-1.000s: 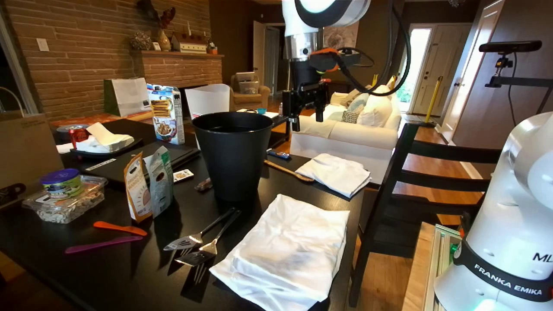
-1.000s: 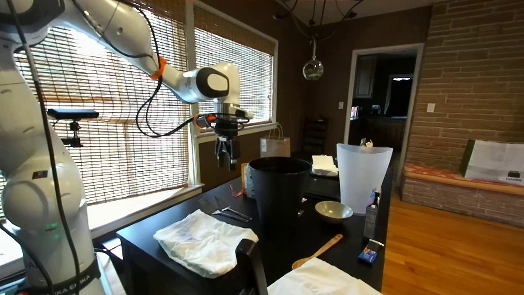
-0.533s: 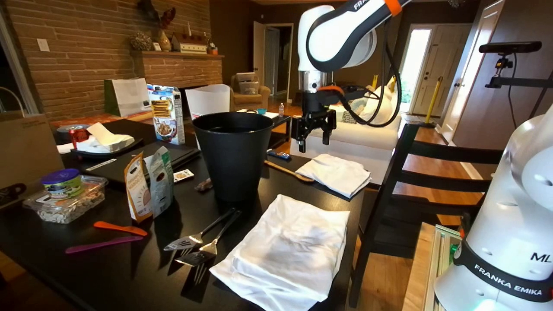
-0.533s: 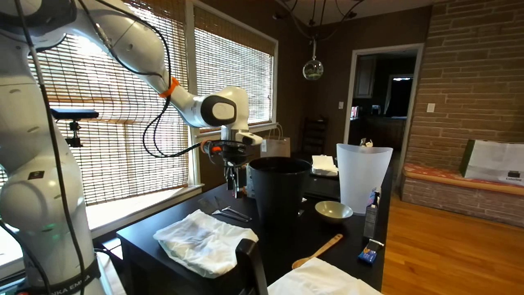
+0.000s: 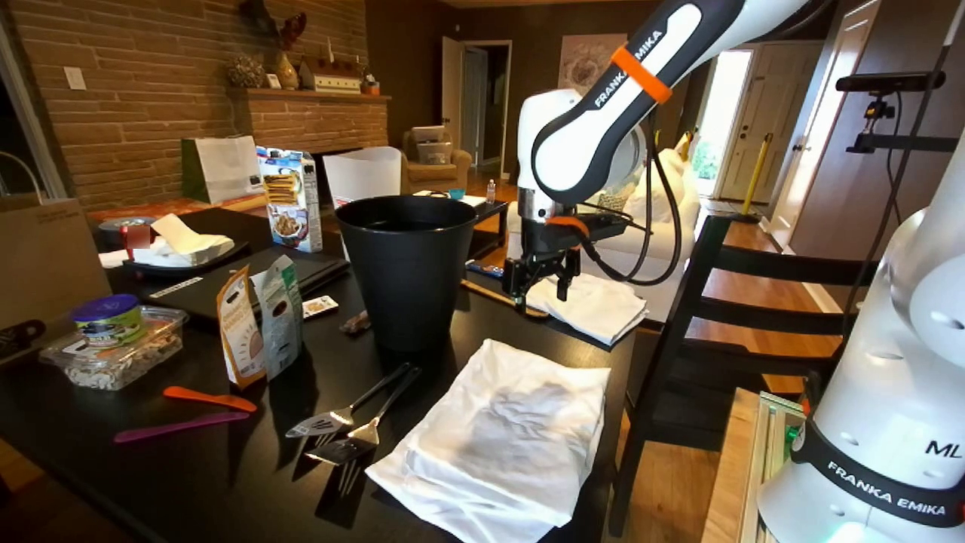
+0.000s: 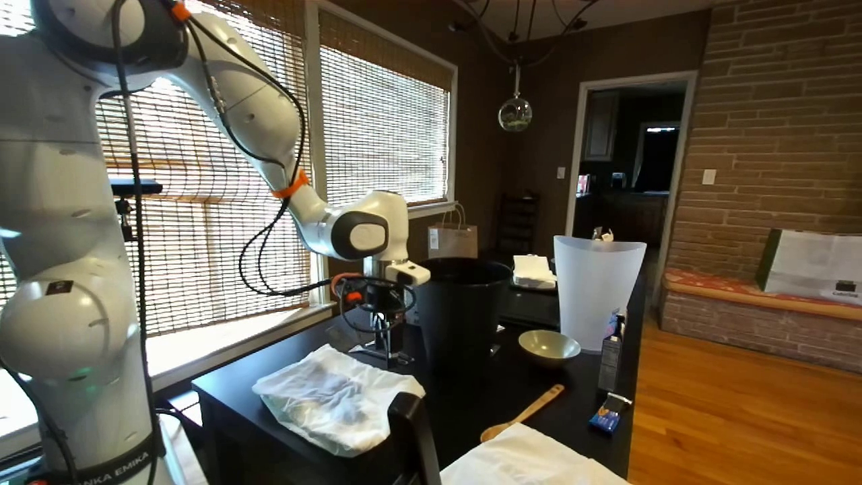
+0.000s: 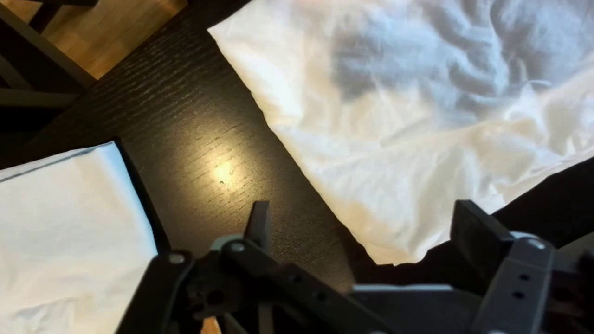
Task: Fold the towel on the left into a triangle.
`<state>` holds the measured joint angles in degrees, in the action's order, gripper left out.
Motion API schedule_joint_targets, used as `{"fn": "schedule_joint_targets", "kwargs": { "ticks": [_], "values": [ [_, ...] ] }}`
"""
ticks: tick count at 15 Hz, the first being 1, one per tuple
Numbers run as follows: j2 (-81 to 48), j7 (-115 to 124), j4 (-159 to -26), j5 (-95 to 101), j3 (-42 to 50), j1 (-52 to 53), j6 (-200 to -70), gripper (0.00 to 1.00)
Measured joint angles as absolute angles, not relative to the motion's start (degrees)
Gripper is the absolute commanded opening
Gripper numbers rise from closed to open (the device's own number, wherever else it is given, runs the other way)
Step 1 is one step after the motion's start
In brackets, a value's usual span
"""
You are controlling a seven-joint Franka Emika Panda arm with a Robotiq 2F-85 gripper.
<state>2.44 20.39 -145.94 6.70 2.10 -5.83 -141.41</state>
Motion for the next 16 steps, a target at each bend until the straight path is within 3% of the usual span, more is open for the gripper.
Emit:
{"fn": "schedule_joint_targets", "kwargs": {
  "ticks": [10, 16],
  "values": [
    [-11.6, 22.5, -143.5, 6.7, 3.8, -3.9, -157.9, 1.0],
    [-14.2, 22.4, -141.4, 6.6, 5.0, -2.4, -159.5, 1.0]
  ]
}}
